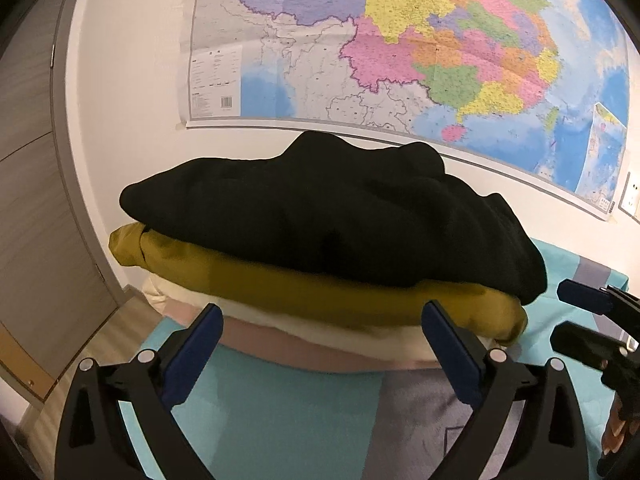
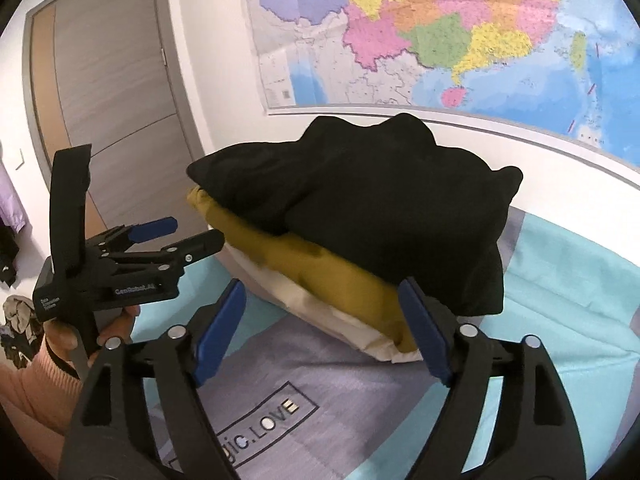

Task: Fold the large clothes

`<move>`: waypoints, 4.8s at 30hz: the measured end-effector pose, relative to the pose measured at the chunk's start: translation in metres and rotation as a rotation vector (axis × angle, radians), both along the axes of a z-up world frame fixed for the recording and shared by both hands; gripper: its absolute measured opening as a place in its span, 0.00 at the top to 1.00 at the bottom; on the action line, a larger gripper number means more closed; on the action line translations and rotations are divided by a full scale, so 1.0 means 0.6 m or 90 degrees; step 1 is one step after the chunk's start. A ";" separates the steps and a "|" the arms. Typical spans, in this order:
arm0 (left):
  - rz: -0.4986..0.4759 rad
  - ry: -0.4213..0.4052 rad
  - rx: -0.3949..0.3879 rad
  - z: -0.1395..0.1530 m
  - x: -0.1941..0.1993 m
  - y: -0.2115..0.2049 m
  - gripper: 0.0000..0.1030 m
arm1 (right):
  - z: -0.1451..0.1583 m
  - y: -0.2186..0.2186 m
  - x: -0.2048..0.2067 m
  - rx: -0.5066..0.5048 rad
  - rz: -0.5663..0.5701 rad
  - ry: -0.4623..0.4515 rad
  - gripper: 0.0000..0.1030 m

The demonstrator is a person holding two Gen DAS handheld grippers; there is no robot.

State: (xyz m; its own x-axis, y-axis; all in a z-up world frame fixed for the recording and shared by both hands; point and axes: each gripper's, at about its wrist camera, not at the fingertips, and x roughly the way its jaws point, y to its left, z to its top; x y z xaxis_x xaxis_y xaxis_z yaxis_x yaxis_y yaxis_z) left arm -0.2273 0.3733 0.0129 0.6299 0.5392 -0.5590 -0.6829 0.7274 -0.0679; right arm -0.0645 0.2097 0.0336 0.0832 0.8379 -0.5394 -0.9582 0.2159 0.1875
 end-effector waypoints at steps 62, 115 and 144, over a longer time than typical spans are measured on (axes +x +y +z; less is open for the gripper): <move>-0.003 0.032 0.056 0.005 -0.048 -0.155 0.07 | -0.002 -0.114 -0.094 0.030 -0.028 -0.020 0.06; -0.011 0.032 0.060 -0.001 -0.056 -0.156 0.07 | -0.014 -0.120 -0.094 0.022 -0.037 0.000 0.06; -0.010 0.031 0.061 -0.002 -0.059 -0.162 0.07 | -0.014 -0.121 -0.098 0.021 -0.042 0.000 0.06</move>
